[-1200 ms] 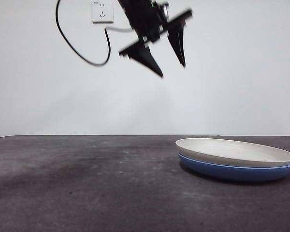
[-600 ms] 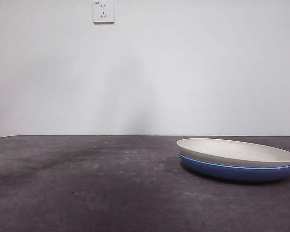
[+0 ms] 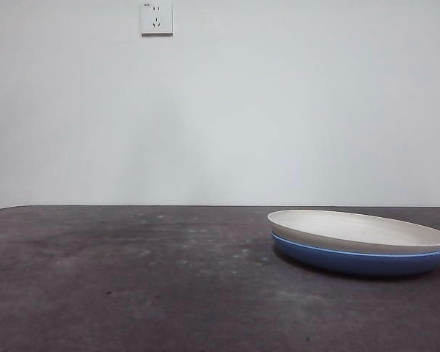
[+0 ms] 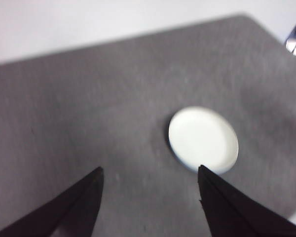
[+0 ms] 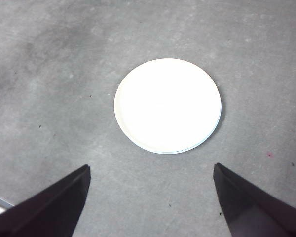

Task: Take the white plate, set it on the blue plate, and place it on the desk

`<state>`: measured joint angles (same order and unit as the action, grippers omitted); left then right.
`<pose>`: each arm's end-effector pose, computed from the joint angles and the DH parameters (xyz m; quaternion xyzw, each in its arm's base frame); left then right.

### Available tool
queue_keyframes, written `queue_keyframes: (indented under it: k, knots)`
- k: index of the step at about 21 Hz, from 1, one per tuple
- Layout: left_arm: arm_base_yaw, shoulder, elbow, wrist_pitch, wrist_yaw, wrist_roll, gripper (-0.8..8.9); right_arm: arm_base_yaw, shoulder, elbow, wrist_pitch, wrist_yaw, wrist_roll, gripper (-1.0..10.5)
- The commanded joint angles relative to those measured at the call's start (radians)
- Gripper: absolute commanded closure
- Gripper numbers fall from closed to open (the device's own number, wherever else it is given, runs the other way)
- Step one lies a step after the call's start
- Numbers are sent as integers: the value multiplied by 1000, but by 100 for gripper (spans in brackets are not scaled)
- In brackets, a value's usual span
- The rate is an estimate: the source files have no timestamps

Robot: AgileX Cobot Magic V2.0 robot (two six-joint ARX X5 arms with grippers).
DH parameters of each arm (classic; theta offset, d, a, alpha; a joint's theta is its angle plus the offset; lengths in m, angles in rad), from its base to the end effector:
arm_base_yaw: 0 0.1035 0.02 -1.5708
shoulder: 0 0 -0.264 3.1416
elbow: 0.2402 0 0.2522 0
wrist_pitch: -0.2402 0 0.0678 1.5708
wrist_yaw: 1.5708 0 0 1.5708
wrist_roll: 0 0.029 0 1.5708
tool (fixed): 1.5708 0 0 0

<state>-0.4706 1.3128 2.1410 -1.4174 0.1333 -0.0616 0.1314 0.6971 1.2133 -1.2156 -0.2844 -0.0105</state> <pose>0.1358 -0.0734 0.5262 0.0206 0.2949 -0.2756 0.9147 0.0725 0.0178 0.3845 0.0214 0.3406 0.1957 0.9194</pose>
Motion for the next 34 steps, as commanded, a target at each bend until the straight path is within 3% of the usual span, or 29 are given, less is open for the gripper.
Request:
queue_keyframes:
  k: [1,2,6,10,14,21,24,26,34]
  knots:
    - [-23,-35,-112,-53,31,27,501,4,7,16,11,-3,-1,545]
    - [-31,-60,-182,-35,65,34,501,4,7,16,11,-3,-1,545]
    - [-37,-191,-576,278,266,27,501,4,7,16,10,-3,1,545]
    - [-37,-216,-858,460,324,31,501,4,7,16,10,-3,11,545]
    - [-44,-215,-1071,635,396,-5,501,3,32,13,-1,-2,70,545]
    - [-55,-218,-1091,655,399,-2,501,3,129,11,3,6,82,545]
    - [-55,-218,-1091,655,399,1,501,3,198,10,23,63,82,545]
    - [-55,-218,-1091,655,399,14,501,-3,264,10,75,109,89,545]
    - [-55,-225,-1091,655,399,20,501,-58,589,10,240,101,73,545]
